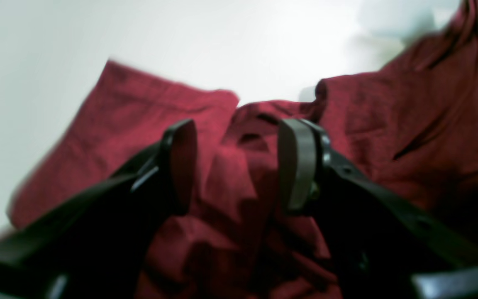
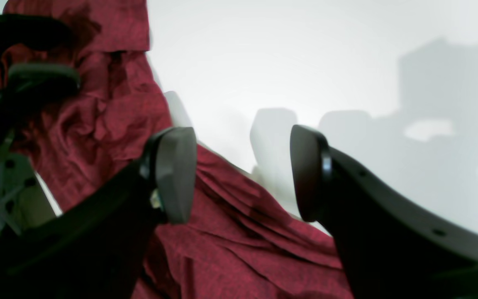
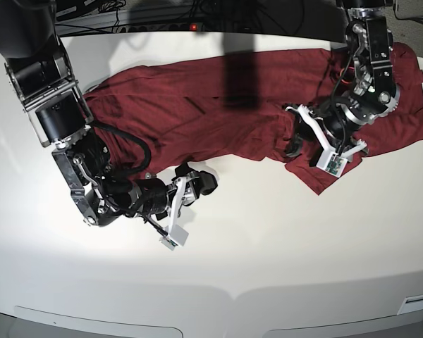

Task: Fold the T-shirt properly
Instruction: 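Lower the left gripper onto the bunched shirt end and grasp it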

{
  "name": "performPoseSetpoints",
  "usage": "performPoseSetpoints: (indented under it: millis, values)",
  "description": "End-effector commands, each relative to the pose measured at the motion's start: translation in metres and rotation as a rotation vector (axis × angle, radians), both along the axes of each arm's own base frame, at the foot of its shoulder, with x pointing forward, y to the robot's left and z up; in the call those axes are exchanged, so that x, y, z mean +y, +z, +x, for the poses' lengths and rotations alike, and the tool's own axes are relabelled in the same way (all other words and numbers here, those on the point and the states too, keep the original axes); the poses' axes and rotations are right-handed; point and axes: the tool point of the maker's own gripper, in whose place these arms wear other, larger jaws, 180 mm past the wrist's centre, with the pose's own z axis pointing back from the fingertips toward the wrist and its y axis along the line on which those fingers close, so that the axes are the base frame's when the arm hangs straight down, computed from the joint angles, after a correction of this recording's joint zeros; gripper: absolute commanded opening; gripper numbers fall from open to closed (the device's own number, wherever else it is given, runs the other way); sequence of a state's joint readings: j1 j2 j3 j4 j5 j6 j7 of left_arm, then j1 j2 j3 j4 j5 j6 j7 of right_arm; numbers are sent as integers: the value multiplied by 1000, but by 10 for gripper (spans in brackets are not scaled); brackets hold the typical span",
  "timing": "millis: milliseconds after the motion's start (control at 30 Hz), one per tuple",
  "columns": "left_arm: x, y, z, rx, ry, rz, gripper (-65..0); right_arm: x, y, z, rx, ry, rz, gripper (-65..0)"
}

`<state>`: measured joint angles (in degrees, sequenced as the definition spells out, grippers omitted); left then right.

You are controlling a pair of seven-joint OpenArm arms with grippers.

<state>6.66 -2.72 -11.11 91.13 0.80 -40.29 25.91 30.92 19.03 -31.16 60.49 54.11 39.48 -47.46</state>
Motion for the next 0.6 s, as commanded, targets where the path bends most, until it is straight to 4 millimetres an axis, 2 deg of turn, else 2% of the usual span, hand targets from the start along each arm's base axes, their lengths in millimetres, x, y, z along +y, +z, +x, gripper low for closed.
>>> performPoseSetpoints:
  millis: [0,267,400,567]
  values:
    - [1,15,10,-61,0,7,-345,1,23,15,-51,-7,46,-295]
    - [16,3,12,-82,1,115,-346,-19,24,16,-37,-33,39,-295]
    - [31,-16,11,-69,42,164,-397,-23,26,14,-20,-39,54,-295]
    - [37,-29,6,-43,41,165,-401,-25,26,15,-21,-42,51,-295]
